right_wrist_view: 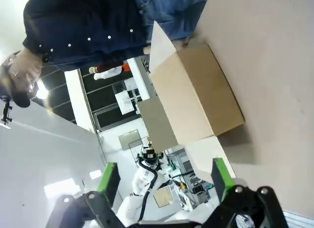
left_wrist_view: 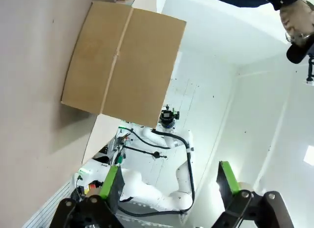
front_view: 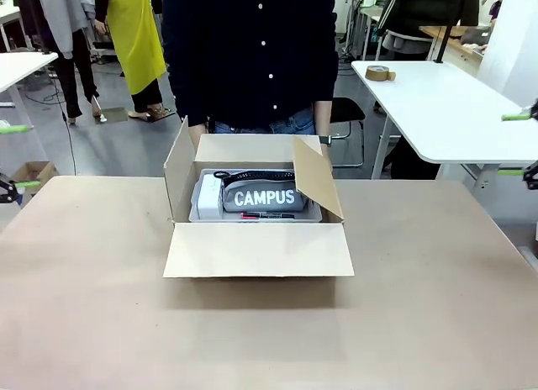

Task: Pack the gift set into the box.
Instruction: Lift both hands away from the flaps of the Package Box, then press and hold the closed box until the human finishes sealing it.

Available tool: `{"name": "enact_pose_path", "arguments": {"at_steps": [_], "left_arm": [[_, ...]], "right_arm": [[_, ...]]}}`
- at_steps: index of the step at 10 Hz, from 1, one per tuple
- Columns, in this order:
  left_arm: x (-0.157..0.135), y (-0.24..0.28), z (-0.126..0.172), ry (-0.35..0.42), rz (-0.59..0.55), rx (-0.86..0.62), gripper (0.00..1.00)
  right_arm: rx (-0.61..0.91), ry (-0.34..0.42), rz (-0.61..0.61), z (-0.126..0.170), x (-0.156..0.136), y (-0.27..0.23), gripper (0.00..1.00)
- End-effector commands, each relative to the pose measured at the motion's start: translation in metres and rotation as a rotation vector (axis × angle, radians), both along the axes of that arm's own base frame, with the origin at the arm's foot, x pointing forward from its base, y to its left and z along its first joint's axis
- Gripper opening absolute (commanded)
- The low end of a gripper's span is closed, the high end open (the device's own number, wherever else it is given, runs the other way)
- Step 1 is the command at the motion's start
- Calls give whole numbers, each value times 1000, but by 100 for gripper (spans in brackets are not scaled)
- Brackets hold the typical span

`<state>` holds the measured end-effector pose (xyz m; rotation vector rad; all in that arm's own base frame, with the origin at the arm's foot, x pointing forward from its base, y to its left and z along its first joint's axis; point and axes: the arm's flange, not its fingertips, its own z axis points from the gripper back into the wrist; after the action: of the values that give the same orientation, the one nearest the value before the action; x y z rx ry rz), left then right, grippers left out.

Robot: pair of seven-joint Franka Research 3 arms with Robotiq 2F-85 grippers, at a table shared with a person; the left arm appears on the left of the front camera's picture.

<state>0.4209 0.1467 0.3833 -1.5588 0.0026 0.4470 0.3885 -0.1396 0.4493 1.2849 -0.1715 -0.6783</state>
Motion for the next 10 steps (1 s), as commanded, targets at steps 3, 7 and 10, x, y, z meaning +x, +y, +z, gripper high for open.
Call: {"name": "enact_pose_path", "arguments": {"at_steps": [3,7,10], "left_arm": [[-19,-8,40,-134,-29,104,100],[-19,-8,40,-134,-29,104,100],[-19,-8,40,-134,-29,104,100]], "right_arm": [[11,-88,60,33,-10,7,100],[11,-88,60,33,-10,7,100],[11,-88,60,33,-10,7,100]]}}
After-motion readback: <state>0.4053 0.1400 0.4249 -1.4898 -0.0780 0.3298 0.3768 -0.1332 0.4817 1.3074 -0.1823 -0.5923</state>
